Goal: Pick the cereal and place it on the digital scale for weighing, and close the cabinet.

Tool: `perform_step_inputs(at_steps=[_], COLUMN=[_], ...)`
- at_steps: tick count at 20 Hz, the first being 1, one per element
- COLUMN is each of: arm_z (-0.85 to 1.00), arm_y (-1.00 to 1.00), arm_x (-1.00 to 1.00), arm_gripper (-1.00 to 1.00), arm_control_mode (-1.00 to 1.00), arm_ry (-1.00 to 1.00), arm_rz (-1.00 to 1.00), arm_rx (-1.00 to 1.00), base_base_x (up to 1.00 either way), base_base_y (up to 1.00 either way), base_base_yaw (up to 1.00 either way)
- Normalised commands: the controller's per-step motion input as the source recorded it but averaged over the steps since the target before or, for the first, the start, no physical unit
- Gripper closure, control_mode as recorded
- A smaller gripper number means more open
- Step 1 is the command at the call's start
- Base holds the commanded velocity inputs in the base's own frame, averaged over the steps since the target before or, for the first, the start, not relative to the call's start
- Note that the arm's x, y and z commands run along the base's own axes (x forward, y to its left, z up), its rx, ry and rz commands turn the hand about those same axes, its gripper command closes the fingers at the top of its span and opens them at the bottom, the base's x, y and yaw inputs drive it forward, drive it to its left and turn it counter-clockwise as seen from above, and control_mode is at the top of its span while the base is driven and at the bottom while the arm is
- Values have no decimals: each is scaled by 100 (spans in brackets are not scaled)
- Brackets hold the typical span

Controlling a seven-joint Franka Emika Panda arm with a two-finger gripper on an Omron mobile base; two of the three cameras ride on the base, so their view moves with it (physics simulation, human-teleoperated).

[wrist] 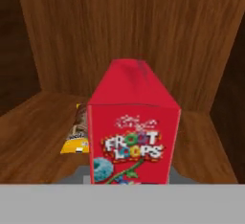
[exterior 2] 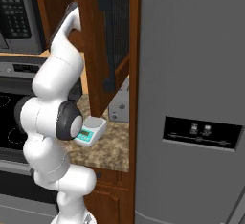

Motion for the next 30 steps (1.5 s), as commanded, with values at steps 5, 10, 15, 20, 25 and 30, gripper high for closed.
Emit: perform_step_inputs(at_steps=[5,10,15,20,25,30], arm_z=[-7,0,-11,-64,-91,-76], arm_y=[75,27,18,45,29,19], arm_x=[-100,-100,-100,-96,-44,-1], arm_gripper=[100,100,100,100,100,100], arm_control_mode=[-100,-100,-100,-100,-100,-100], arm_ry=[-3,0,0,0,0,-2], arm_rz=[-6,-3,0,9,23,37], arm_rx=[6,18,10,0,4,-2], base_base_x=[0,0,0,0,0,0], base_base_y=[0,0,0,0,0,0], base_base_yaw=[0,0,0,0,0,0])
